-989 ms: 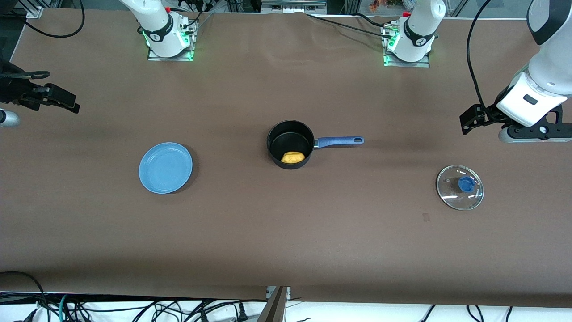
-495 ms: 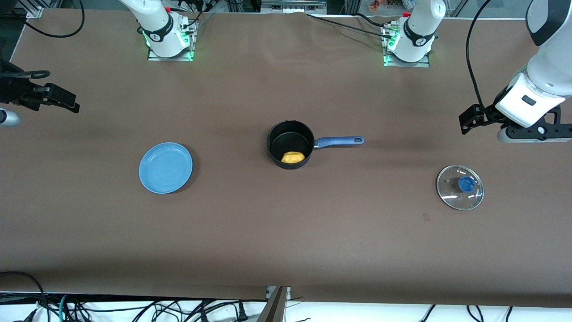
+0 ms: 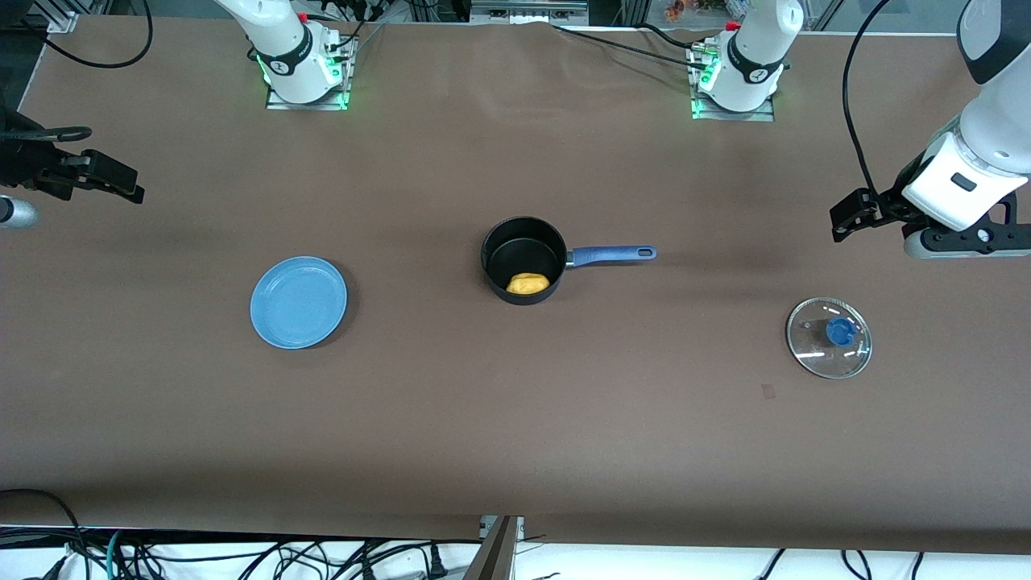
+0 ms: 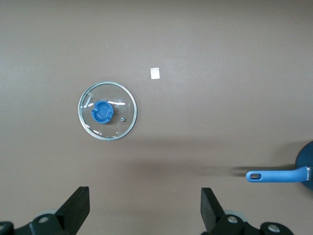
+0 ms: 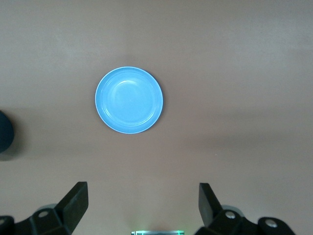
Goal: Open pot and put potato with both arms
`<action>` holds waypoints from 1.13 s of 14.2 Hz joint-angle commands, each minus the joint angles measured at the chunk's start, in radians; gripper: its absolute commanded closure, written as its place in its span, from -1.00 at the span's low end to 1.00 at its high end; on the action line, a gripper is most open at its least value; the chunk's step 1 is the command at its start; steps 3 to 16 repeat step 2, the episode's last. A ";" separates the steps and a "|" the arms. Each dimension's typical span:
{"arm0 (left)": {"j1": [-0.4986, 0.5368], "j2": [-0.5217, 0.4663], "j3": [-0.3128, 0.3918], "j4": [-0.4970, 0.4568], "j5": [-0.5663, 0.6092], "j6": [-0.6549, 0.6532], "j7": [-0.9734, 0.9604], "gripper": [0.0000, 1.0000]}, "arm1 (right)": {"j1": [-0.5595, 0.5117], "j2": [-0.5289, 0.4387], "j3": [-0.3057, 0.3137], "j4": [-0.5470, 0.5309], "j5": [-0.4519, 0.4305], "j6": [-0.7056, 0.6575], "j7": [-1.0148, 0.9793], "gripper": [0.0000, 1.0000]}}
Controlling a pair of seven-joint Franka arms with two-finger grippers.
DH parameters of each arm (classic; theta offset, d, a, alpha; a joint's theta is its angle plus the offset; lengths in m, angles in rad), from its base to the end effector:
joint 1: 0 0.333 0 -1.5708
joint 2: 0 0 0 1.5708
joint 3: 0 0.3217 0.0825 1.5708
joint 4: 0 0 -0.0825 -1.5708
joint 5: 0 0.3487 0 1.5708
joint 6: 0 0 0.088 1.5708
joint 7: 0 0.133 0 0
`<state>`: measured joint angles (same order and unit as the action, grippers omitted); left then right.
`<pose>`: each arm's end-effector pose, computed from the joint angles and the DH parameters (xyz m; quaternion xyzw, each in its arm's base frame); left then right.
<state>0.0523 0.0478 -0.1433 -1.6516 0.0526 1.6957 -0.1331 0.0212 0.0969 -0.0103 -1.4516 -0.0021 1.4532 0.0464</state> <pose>0.5401 -0.0413 0.5545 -0.9996 -0.0178 -0.0010 0.0227 0.5349 0.0058 0.5947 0.9987 -0.0178 -0.0476 0.0029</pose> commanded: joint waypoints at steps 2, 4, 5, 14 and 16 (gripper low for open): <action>0.003 -0.019 0.004 -0.016 -0.025 -0.004 -0.002 -1.00 | -0.003 0.000 0.000 0.005 0.008 -0.007 -0.016 -1.00; 0.003 -0.019 0.004 -0.016 -0.025 -0.004 -0.002 -1.00 | -0.003 0.000 0.000 0.005 0.008 -0.007 -0.016 -1.00; 0.003 -0.019 0.004 -0.016 -0.025 -0.004 -0.002 -1.00 | -0.003 0.000 0.000 0.005 0.008 -0.007 -0.016 -1.00; 0.003 -0.019 0.004 -0.016 -0.025 -0.004 -0.002 -1.00 | -0.003 0.000 0.000 0.005 0.008 -0.007 -0.016 -1.00; 0.003 -0.019 0.004 -0.016 -0.025 -0.004 -0.002 -1.00 | -0.003 0.000 0.000 0.005 0.008 -0.007 -0.016 -1.00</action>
